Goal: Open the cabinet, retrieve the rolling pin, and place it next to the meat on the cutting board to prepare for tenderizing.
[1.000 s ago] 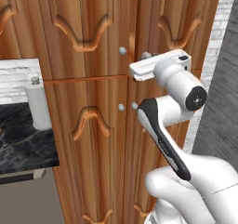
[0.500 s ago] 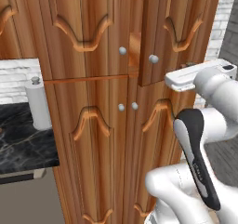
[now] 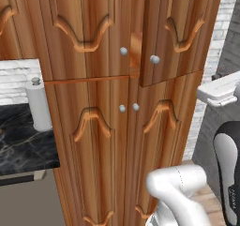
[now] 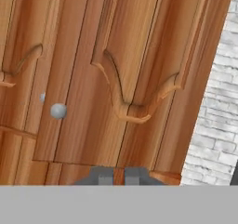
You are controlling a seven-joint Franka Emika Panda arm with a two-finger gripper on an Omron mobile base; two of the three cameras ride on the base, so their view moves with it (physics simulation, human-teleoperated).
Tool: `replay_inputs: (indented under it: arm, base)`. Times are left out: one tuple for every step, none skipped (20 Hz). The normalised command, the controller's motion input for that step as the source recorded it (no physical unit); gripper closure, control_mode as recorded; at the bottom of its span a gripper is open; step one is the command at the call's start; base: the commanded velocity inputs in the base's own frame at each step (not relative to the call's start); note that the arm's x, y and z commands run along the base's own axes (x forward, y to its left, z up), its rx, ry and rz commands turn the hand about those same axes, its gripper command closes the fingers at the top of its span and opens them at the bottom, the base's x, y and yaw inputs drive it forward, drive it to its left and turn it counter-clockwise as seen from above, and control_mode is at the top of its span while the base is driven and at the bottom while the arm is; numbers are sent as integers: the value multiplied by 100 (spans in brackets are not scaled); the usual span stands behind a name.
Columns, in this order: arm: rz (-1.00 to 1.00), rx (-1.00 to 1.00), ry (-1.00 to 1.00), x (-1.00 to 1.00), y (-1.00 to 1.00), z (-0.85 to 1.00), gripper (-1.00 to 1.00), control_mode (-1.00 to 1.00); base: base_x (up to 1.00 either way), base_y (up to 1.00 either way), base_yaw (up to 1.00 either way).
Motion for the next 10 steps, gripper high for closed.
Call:
replay_inputs:
  arm:
    - [0,-29,0,-77,100,-7,-100,-100]
    - [1,-26,0,-56,100,0,-100,-100]
    - [0,-20,-10,-37,100,0,-100,-100]
    - [0,-17,-18,-33,100,4,-100,-100]
    - [0,-20,-15,-20,100,4,-100,-100]
    - [0,-22,-13,-21,100,0,-100,-100]
    - [0,-20,-16,-20,100,0,-100,-100]
    - [-1,-19,-13,0,100,0,-100,-100]
    - [-1,-19,-8,0,100,0,-100,-100]
    - [-2,-19,-8,0,100,0,-100,-100]
  base:
    - [0,0,0]
    - [0,0,0]
    - [0,0,0]
    - [0,0,0]
    - [0,0,0]
    - [0,0,0]
    - [0,0,0]
    - [0,0,0]
    - [0,0,0]
    - [0,0,0]
